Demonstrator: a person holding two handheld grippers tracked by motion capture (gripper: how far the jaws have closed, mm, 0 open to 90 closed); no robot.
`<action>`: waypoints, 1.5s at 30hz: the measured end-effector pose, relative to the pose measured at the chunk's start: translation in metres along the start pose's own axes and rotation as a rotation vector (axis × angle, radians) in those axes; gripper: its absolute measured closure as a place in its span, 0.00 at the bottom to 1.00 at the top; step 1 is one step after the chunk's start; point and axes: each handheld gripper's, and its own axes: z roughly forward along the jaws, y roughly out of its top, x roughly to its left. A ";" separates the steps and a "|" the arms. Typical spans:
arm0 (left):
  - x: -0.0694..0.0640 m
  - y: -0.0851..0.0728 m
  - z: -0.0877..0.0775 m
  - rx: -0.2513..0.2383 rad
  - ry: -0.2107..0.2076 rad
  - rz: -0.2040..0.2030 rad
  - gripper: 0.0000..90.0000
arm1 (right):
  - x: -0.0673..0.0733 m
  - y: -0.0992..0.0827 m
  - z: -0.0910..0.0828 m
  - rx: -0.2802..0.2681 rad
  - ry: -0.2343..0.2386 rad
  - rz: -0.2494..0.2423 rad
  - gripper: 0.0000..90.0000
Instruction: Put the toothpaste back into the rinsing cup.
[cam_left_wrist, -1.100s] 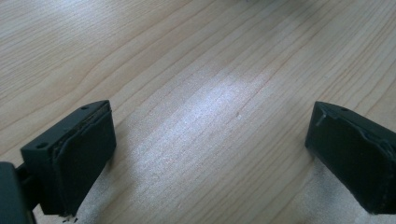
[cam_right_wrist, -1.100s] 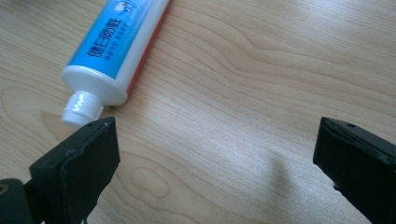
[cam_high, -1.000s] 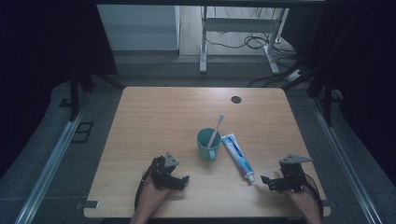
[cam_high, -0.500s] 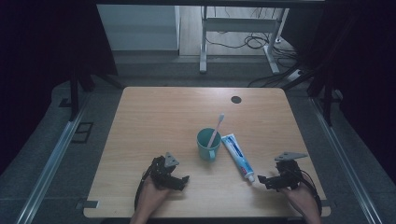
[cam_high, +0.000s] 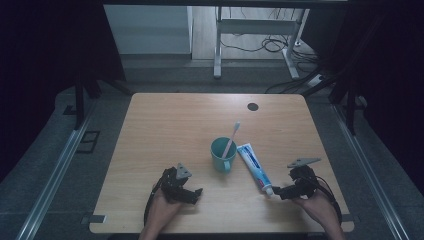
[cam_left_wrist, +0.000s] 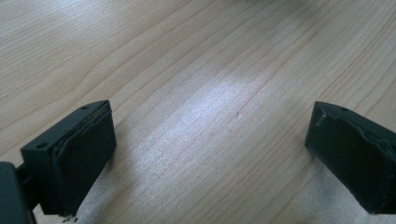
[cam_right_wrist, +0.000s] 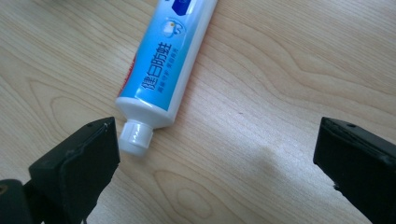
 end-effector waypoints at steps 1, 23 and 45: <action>0.000 0.000 0.000 -0.001 0.000 -0.001 0.02 | 0.000 0.002 0.000 0.007 0.003 -0.001 0.00; 0.000 0.000 0.000 0.001 0.000 0.001 0.02 | 0.007 0.038 0.011 0.137 0.038 -0.007 0.16; 0.000 0.000 0.000 0.006 -0.001 0.005 0.02 | 0.011 0.069 0.034 0.275 0.044 -0.027 0.22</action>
